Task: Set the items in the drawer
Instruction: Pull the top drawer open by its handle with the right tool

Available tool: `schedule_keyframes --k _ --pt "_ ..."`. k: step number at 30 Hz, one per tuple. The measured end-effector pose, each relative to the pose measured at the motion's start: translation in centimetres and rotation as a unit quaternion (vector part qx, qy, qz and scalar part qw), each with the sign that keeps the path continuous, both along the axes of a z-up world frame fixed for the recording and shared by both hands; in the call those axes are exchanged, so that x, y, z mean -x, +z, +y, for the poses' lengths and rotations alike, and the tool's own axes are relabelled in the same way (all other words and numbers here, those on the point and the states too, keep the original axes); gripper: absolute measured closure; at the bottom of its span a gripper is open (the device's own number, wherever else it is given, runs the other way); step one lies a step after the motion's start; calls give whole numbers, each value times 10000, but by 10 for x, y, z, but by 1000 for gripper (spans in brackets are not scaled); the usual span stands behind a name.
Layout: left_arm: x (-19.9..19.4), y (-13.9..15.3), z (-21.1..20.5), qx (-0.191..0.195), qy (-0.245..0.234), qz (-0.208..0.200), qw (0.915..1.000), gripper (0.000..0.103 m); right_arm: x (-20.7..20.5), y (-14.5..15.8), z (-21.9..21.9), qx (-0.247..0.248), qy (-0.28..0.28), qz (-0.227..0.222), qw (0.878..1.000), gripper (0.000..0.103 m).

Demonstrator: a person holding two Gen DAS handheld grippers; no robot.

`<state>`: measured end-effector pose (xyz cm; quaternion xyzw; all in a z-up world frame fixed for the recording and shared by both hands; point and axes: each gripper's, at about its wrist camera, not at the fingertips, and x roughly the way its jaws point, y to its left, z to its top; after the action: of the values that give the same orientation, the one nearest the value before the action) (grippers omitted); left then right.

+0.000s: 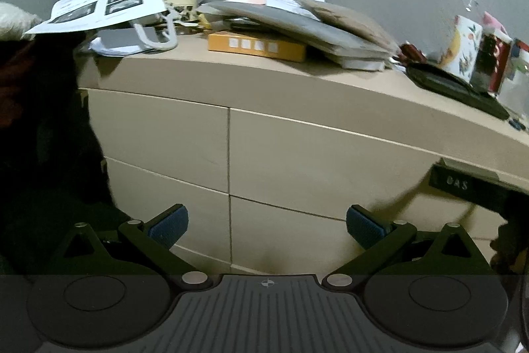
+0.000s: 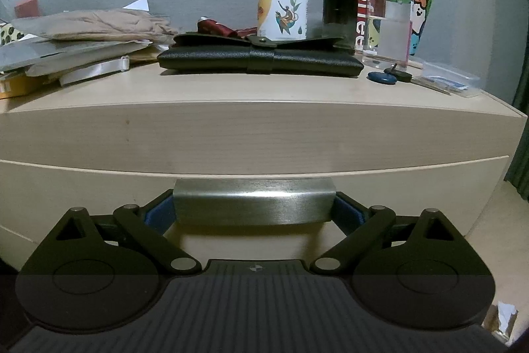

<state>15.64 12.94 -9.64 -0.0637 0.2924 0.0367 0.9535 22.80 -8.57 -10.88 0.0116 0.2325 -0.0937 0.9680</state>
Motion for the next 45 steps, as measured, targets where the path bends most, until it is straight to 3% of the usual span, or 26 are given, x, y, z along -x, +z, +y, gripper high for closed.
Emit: schedule_keyframes --k 11,27,37,45 --pt "1 6 21 434 219 -57 9988 0 44 2 7 31 18 75 10000 5" --pt "24 21 64 1357 596 -718 9863 0 131 17 18 -103 86 699 9975 5" --pt "46 41 48 1187 192 -1030 9874 0 186 24 31 -159 147 1048 9943 4" --pt "68 54 47 1087 55 -1044 9886 0 194 23 30 -211 295 1013 9942 5"
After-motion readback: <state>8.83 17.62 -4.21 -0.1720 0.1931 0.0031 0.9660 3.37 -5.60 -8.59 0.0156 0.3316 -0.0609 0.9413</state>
